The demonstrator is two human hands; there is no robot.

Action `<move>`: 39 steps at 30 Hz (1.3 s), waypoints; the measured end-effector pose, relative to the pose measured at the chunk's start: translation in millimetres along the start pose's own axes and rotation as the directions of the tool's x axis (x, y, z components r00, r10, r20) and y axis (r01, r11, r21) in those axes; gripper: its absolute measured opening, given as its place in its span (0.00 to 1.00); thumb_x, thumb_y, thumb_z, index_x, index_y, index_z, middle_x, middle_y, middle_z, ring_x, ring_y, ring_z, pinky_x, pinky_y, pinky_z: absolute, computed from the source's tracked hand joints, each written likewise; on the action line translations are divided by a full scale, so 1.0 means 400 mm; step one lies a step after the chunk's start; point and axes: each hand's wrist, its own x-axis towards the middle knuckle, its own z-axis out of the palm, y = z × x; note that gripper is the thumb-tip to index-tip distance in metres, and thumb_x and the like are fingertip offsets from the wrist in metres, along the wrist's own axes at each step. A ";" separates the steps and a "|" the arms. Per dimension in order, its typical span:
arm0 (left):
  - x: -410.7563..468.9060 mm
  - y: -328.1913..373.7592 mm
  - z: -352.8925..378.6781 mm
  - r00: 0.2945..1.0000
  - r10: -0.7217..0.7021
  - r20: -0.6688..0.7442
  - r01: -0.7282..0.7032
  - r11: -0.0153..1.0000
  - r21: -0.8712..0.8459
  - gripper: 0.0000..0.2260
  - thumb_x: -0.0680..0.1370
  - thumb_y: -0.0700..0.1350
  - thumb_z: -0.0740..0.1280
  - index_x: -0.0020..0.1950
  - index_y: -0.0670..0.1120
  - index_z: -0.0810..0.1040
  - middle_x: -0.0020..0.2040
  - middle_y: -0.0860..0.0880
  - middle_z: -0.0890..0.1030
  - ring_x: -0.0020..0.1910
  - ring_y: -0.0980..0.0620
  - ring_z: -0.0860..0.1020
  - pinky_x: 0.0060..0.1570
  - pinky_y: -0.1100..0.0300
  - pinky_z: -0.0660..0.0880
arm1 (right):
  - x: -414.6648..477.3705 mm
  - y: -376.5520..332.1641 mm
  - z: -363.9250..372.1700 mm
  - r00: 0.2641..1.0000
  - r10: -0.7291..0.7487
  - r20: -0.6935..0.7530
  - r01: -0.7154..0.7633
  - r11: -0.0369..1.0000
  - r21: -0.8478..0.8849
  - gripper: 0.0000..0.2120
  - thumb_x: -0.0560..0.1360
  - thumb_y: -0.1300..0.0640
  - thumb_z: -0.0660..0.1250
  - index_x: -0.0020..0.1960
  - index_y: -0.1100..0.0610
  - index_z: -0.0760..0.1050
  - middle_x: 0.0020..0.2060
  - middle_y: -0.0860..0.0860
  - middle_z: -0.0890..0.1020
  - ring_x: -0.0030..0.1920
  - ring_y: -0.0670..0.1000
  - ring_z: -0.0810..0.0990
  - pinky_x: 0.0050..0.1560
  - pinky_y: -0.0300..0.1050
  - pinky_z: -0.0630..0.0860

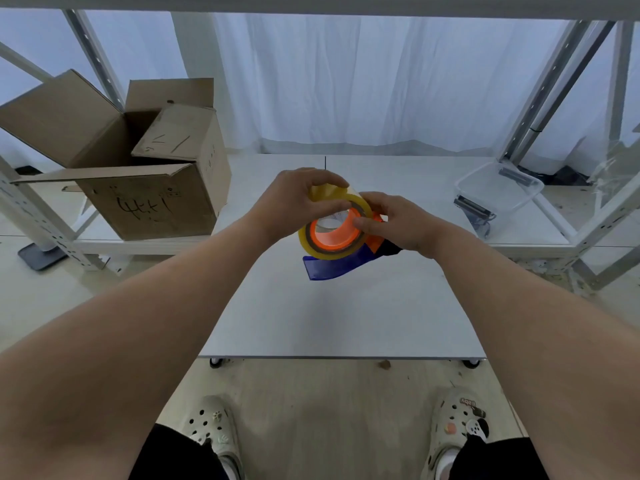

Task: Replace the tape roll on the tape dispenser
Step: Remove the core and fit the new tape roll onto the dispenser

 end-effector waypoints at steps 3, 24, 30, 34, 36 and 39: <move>0.003 0.004 0.003 0.997 -0.034 -0.070 0.029 0.997 -0.075 0.09 0.72 0.53 0.71 0.50 0.55 0.78 0.45 0.59 0.77 0.40 0.60 0.76 0.36 0.77 0.70 | -0.001 -0.014 -0.001 1.000 0.014 0.016 -0.015 0.997 0.075 0.16 0.78 0.51 0.62 0.66 0.48 0.69 0.54 0.45 0.77 0.54 0.46 0.76 0.47 0.33 0.73; 0.016 -0.012 0.045 0.956 -0.176 -0.235 0.109 0.955 -0.275 0.13 0.73 0.54 0.70 0.47 0.47 0.71 0.45 0.53 0.75 0.35 0.54 0.72 0.39 0.57 0.73 | 0.026 0.018 0.010 0.858 0.155 -0.490 -0.180 0.984 -0.003 0.40 0.69 0.38 0.70 0.75 0.50 0.59 0.71 0.54 0.66 0.71 0.56 0.66 0.69 0.56 0.66; 0.029 0.021 0.031 0.894 -0.290 -0.340 0.085 0.858 -0.506 0.03 0.77 0.50 0.66 0.49 0.54 0.77 0.46 0.54 0.80 0.45 0.47 0.81 0.50 0.47 0.79 | 0.028 -0.018 0.046 0.893 0.447 -0.059 -0.254 0.608 0.752 0.27 0.72 0.40 0.67 0.62 0.57 0.72 0.53 0.54 0.82 0.57 0.55 0.79 0.60 0.56 0.75; 0.031 0.034 0.027 0.926 -0.248 -0.284 0.073 0.857 -0.510 0.08 0.79 0.49 0.62 0.56 0.51 0.78 0.51 0.53 0.79 0.49 0.49 0.81 0.52 0.53 0.80 | 0.034 -0.033 0.033 0.937 0.287 -0.200 0.022 0.524 0.852 0.06 0.75 0.53 0.68 0.50 0.53 0.75 0.46 0.55 0.82 0.52 0.54 0.80 0.58 0.53 0.77; 0.033 0.031 0.020 0.939 -0.226 -0.261 0.085 0.884 -0.460 0.10 0.80 0.49 0.62 0.58 0.50 0.78 0.52 0.54 0.79 0.51 0.52 0.79 0.54 0.57 0.78 | 0.035 -0.030 0.021 0.937 0.251 -0.244 0.074 0.540 0.839 0.08 0.75 0.53 0.67 0.53 0.55 0.75 0.43 0.53 0.80 0.48 0.53 0.80 0.56 0.51 0.77; 0.028 0.018 0.009 0.967 -0.100 -0.233 0.033 0.961 -0.275 0.12 0.78 0.49 0.64 0.59 0.48 0.79 0.55 0.53 0.79 0.56 0.56 0.76 0.59 0.59 0.74 | 0.033 -0.013 0.008 0.947 0.187 -0.260 0.074 0.661 0.746 0.17 0.75 0.56 0.67 0.62 0.58 0.70 0.45 0.52 0.79 0.46 0.51 0.79 0.51 0.45 0.78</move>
